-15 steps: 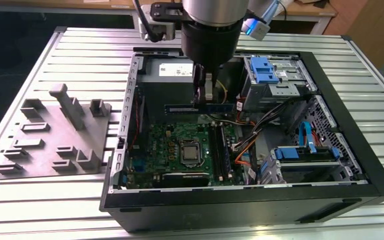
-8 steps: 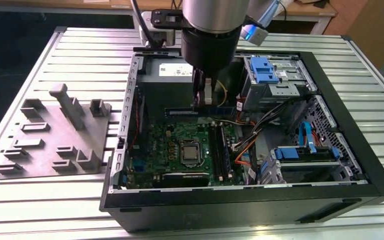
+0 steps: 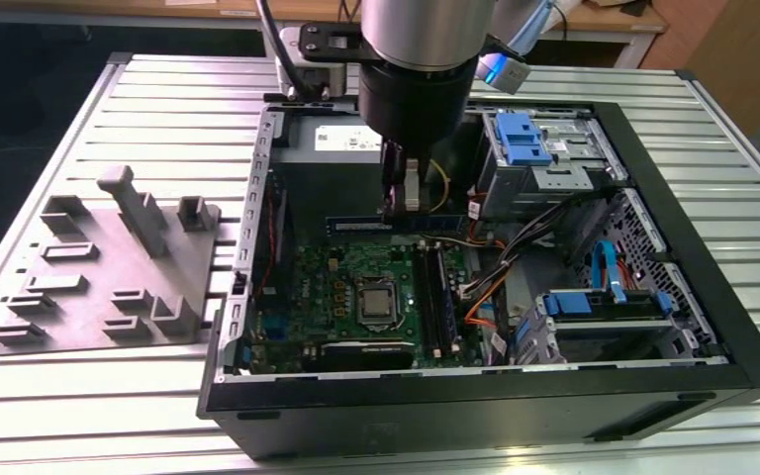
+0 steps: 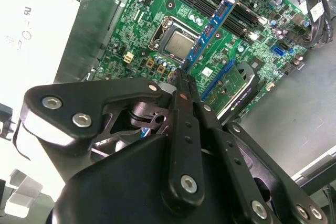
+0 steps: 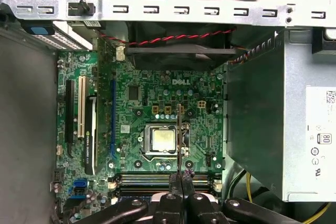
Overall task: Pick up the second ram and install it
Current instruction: 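Insert the second ram into the second slot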
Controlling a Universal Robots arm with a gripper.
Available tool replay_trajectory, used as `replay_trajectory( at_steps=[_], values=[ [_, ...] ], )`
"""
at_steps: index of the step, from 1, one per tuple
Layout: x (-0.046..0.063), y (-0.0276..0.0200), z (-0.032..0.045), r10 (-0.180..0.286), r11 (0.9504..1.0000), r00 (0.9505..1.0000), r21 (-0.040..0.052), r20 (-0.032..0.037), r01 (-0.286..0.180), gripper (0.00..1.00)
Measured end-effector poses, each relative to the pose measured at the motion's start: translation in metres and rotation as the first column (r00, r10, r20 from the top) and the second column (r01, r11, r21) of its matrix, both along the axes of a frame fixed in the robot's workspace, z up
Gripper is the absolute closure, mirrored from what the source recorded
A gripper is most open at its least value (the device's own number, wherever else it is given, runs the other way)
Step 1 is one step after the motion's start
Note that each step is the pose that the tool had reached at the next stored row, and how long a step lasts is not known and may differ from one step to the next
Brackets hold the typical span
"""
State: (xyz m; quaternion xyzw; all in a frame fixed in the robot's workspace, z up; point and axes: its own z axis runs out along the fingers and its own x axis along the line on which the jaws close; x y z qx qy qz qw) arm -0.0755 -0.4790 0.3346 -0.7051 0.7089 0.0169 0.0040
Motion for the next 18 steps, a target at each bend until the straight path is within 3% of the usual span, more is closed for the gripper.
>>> replay_trajectory(
  at_steps=[10, 14, 18],
  values=[
    [0.0, 0.0001, 0.0, -0.002, 1.0, 1.0, -0.0002, 0.0, 0.002, 0.89],
    [0.0001, 0.0001, -0.0004, -0.062, 0.9981, 0.9981, -0.0003, 0.0, 0.062, 0.89],
    [0.0001, 0.0001, -0.001, -0.134, 0.991, 0.991, -0.0002, 0.0, 0.134, 0.89]
  ],
)
